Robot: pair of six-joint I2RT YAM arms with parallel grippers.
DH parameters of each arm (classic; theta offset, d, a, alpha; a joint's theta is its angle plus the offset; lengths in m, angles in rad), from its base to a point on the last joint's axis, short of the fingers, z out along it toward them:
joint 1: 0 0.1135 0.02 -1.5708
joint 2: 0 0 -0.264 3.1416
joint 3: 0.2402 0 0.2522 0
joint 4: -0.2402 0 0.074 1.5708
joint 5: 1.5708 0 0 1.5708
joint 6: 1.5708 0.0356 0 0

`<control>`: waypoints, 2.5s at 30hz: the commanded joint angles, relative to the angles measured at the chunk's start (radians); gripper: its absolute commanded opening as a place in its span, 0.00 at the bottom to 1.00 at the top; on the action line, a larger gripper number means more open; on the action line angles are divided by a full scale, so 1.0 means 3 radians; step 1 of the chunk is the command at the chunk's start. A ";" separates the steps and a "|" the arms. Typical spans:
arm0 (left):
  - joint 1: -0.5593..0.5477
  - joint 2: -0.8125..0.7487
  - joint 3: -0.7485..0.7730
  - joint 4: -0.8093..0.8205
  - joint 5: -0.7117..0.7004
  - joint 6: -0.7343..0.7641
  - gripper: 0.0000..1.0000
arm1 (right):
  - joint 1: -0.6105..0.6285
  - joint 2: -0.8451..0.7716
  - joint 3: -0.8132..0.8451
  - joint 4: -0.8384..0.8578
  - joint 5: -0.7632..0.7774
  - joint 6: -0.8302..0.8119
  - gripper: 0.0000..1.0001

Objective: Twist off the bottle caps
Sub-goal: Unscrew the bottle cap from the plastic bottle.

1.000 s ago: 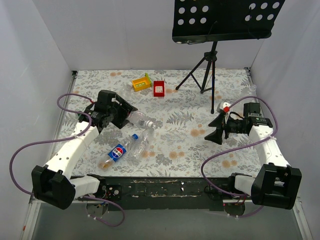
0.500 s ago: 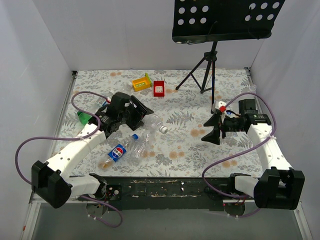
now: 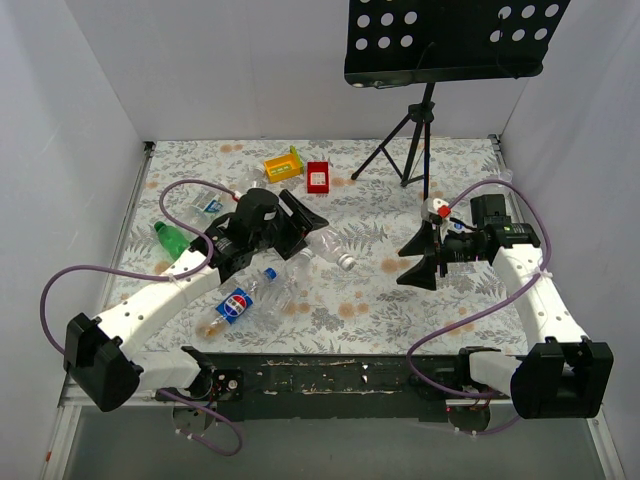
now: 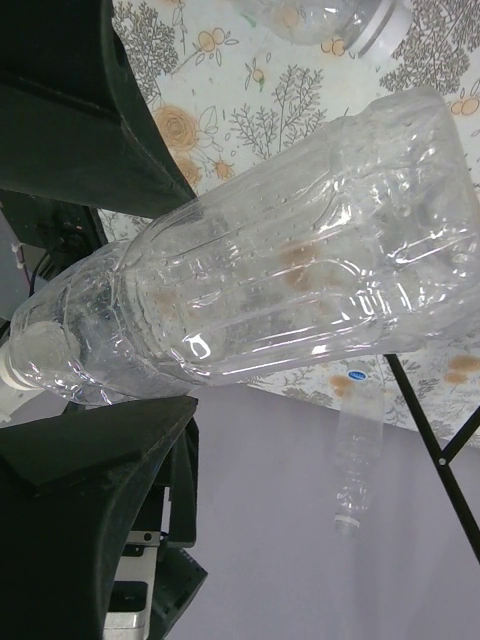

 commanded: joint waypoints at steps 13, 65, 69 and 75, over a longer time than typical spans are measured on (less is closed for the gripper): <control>-0.0286 0.0151 -0.0080 0.0401 -0.0123 -0.0051 0.29 | 0.0017 0.0121 0.0032 0.0126 -0.0229 0.0616 0.86; -0.0501 0.0525 0.0078 0.0135 -0.0911 -0.0092 0.25 | 0.0789 -0.0058 0.0016 0.1109 0.0820 0.2273 0.87; -0.0516 0.0576 0.0119 0.0104 -0.0982 -0.0112 0.25 | 0.0789 -0.0043 0.0031 0.1093 0.0759 0.2299 0.86; -0.0557 0.0678 0.0231 0.0022 -0.1090 -0.0082 0.24 | 0.0845 -0.0017 0.0026 0.1098 0.0743 0.2350 0.86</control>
